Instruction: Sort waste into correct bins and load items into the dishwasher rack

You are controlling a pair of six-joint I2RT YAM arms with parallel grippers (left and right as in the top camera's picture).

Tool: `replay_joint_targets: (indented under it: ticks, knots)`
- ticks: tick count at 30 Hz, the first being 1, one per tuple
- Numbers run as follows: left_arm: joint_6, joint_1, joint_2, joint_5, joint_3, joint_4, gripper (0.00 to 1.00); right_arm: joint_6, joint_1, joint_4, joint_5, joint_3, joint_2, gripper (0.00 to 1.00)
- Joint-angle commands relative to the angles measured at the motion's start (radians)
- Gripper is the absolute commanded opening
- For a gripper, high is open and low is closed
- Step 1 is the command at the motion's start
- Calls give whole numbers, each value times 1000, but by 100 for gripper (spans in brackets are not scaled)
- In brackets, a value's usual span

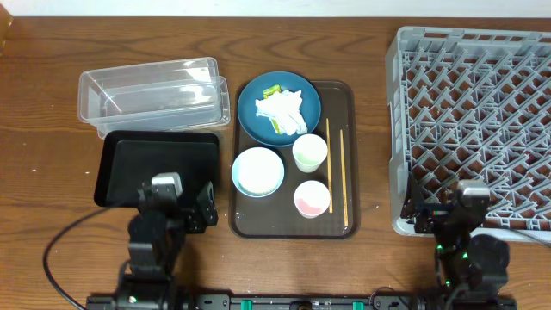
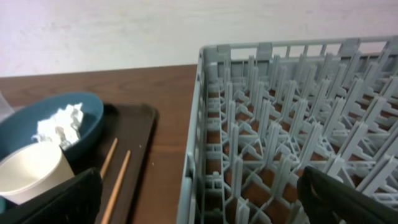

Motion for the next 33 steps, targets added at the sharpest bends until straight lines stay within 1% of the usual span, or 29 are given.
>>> replay_joint_targets:
  ticks: [1, 6, 9, 12, 14, 15, 18, 21, 23, 27, 33]
  knots:
    - [-16, 5, 132, 35, 179, -101, 97, 16, 8, -79, 6, 130, 124, 99]
    - [-16, 5, 336, 63, 442, -341, 97, 15, 8, -276, -20, 351, 337, 99]
    - [-16, 5, 442, 63, 588, -517, 97, 15, 8, -390, -20, 466, 447, 99]
    - [-16, 5, 508, 63, 649, -637, 97, 15, 8, -462, -37, 535, 518, 99]
    - [-16, 5, 531, 64, 647, -660, 97, 15, 8, -472, -58, 549, 537, 99]
    - [-17, 5, 543, 69, 647, -664, 96, 16, 8, -472, -69, 550, 539, 99]
    - [-16, 5, 564, 151, 647, -632, 97, 15, 8, -469, -72, 550, 539, 99]
    - [-18, 4, 588, 228, 653, -531, 96, 15, 8, -469, -72, 550, 539, 99]
    - [-32, 0, 622, 232, 671, -476, 96, 15, 8, -470, -72, 549, 539, 99]
    - [-35, -33, 761, 231, 779, -402, 95, 15, 8, -467, -72, 549, 539, 99]
    - [-35, -111, 1052, 232, 1006, -304, 93, 15, 8, -469, -72, 549, 539, 99]
